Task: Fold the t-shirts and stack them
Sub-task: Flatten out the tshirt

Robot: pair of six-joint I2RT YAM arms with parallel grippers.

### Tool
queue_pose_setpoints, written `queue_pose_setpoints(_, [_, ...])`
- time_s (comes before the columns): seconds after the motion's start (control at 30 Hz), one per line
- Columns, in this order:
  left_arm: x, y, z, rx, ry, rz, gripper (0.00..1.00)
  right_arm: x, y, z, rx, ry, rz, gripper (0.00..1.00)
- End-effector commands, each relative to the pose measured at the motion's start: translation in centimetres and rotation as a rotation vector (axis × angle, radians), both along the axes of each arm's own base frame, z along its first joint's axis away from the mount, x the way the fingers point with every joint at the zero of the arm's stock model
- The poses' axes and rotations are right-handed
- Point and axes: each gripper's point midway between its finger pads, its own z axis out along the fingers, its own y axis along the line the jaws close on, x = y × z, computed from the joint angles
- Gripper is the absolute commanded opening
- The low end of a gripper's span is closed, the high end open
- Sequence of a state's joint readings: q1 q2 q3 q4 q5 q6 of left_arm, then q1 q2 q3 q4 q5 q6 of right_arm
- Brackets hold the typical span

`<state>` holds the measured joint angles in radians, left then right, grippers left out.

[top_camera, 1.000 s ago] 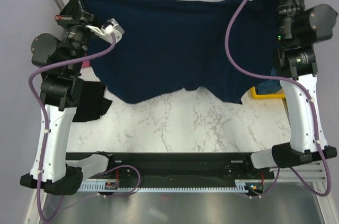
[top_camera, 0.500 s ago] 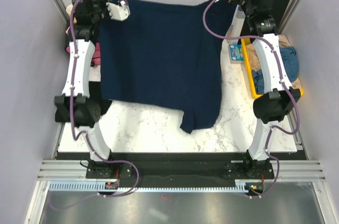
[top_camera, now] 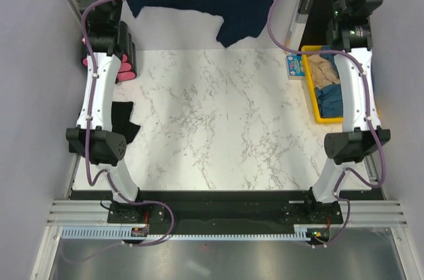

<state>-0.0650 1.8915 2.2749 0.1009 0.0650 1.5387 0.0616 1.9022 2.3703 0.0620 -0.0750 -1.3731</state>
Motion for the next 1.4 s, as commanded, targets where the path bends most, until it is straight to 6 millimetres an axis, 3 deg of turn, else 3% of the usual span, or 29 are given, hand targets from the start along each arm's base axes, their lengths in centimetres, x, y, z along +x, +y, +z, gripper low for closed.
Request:
queue_pose_setpoints(0.0, [-7.4, 1.5, 5.0, -0.064, -0.208, 0.034, 0.02, -5.0, -0.7, 2.6, -0.015, -0.074, -0.019, 0.0])
queue_pose_setpoints(0.03, [-6.7, 1.6, 3.6, -0.071, -0.172, 0.036, 0.02, -6.3, -0.8, 2.5, -0.019, -0.068, -0.022, 0.0])
queue_pose_setpoints(0.07, [-4.7, 1.4, -0.4, -0.068, -0.08, 0.036, 0.02, -4.2, -0.6, -1.6, -0.028, 0.033, -0.019, 0.0])
queue_pose_setpoints(0.1, [-4.2, 1.4, -2.3, -0.074, -0.047, 0.032, 0.02, -3.9, -0.5, -3.5, -0.027, 0.085, -0.009, 0.0])
queue_pose_setpoints(0.13, [-5.2, 1.3, -3.1, -0.076, -0.028, 0.028, 0.02, -5.2, -0.3, -4.0, -0.03, 0.108, 0.002, 0.0])
queue_pose_setpoints(0.17, [-3.4, 1.1, -8.9, -0.071, 0.095, 0.019, 0.02, -4.0, 0.0, -8.4, -0.041, 0.217, 0.018, 0.0])
queue_pose_setpoints(0.2, [-3.3, 0.8, -11.3, -0.066, 0.145, 0.009, 0.02, -3.9, 0.4, -11.1, -0.045, 0.302, 0.032, 0.0])
queue_pose_setpoints(0.23, [-4.3, 0.3, -12.4, -0.054, 0.168, -0.013, 0.02, -5.1, 0.5, -11.8, -0.035, 0.32, 0.044, 0.0])
queue_pose_setpoints(0.27, [-3.6, 0.0, -18.5, -0.043, 0.291, -0.02, 0.02, -4.6, 0.9, -17.3, -0.043, 0.458, 0.063, 0.0])
queue_pose_setpoints(0.3, [-4.0, -0.3, -21.0, -0.037, 0.341, -0.032, 0.02, -5.1, 1.1, -20.8, -0.045, 0.563, 0.074, 0.0])
queue_pose_setpoints(0.33, [-4.9, -0.9, -26.1, -0.026, 0.449, -0.063, 0.02, -6.3, 1.2, -25.0, -0.052, 0.659, 0.082, 0.0])
queue_pose_setpoints(0.4, [-6.3, -1.8, -31.3, -0.036, 0.573, -0.101, 0.02, -8.3, 2.1, -30.4, -0.063, 0.802, 0.123, 0.0])
queue_pose_setpoints(0.43, [-7.8, -2.4, -37.3, -0.024, 0.717, -0.121, 0.02, -10.0, 2.3, -33.6, -0.069, 0.872, 0.14, 0.0])
queue_pose_setpoints(0.5, [-10.3, -3.7, -40.3, 0.01, 0.783, -0.158, 0.02, -12.4, 3.2, -37.6, -0.072, 1.004, 0.181, 0.0])
queue_pose_setpoints(0.53, [-12.3, -4.2, -43.9, 0.025, 0.875, -0.19, 0.02, -13.9, 3.4, -39.4, -0.066, 1.063, 0.195, 0.0])
queue_pose_setpoints(0.57, [-13.8, -4.6, -45.9, 0.031, 0.945, -0.214, 0.02, -15.1, 3.6, -40.7, -0.078, 1.12, 0.213, 0.0])
queue_pose_setpoints(0.6, [-15.3, -5.1, -46.0, 0.04, 0.962, -0.236, 0.02, -17.5, 3.8, -43.4, -0.095, 1.252, 0.24, 0.0])
queue_pose_setpoints(0.63, [-17.0, -5.5, -48.0, 0.049, 1.021, -0.268, 0.02, -19.0, 3.8, -44.8, -0.108, 1.31, 0.25, 0.0])
queue_pose_setpoints(0.67, [-18.6, -5.5, -49.7, 0.066, 1.092, -0.28, 0.02, -20.1, 3.7, -45.7, -0.146, 1.352, 0.259, 0.0])
queue_pose_setpoints(0.77, [-21.6, -5.5, -50.9, 0.076, 1.165, -0.312, 0.02, -25.1, 2.8, -49.5, -0.219, 1.564, 0.267, 0.0])
queue_pose_setpoints(0.83, [-24.1, -5.4, -52.0, 0.096, 1.243, -0.327, 0.02, -27.2, 2.4, -50.7, -0.281, 1.652, 0.282, 0.0])
queue_pose_setpoints(0.87, [-25.5, -5.2, -52.9, 0.11, 1.301, -0.332, 0.02, -29.1, 2.1, -51.5, -0.314, 1.732, 0.302, 0.0])
queue_pose_setpoints(1.07, [-29.7, -4.5, -55.0, 0.16, 1.449, -0.343, 0.02, -33.3, 1.2, -53.1, -0.365, 1.862, 0.312, 0.0])
queue_pose_setpoints(1.2, [-33.0, -3.7, -56.8, 0.231, 1.599, -0.349, 0.02, -34.9, 1.0, -53.1, -0.399, 1.904, 0.331, 0.0])
queue_pose_setpoints(1.37, [-36.1, -2.9, -57.6, 0.314, 1.739, -0.369, 0.02, -37.1, 0.4, -53.4, -0.45, 1.966, 0.345, 0.0])
